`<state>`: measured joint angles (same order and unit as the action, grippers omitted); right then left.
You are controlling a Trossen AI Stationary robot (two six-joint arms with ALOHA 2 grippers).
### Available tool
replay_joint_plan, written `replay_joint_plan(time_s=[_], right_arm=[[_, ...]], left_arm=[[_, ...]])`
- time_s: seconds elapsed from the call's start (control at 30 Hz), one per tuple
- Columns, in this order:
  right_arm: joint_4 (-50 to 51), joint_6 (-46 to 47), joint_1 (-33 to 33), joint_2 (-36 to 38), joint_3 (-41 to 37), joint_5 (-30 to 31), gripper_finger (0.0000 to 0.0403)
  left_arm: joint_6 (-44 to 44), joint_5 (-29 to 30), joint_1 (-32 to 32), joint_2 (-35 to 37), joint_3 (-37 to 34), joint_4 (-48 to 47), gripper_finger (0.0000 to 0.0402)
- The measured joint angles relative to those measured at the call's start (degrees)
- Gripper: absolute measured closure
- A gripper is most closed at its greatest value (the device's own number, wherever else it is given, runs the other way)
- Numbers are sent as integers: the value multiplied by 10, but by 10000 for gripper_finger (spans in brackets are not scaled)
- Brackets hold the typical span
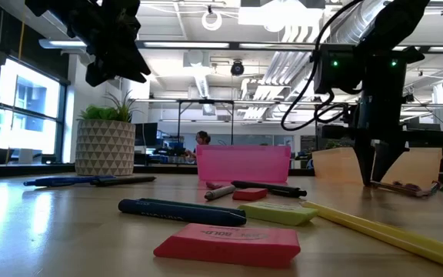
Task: Sort crayons/erasers/pens/pencils in bins
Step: Put the brown pencil into the green bin bin
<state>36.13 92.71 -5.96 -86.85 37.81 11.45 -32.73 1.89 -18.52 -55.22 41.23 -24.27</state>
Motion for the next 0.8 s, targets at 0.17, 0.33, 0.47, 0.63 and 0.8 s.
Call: replay_joint_plan(time_s=[0.17,0.33,0.47,0.63,0.8], right_arm=[[9,0,0,-1,7,-1,393],[27,-1,0,-4,27,3,383],[17,-6,4,-4,47,17,389],[25,-14,17,-4,70,19,390],[40,-29,29,-3,103,23,390]], left_arm=[[0,0,0,0,0,0,312],[0,0,0,0,0,-1,312],[0,0,0,0,0,-1,312],[0,0,0,0,0,-1,312],[5,0,0,0,0,-3,312]])
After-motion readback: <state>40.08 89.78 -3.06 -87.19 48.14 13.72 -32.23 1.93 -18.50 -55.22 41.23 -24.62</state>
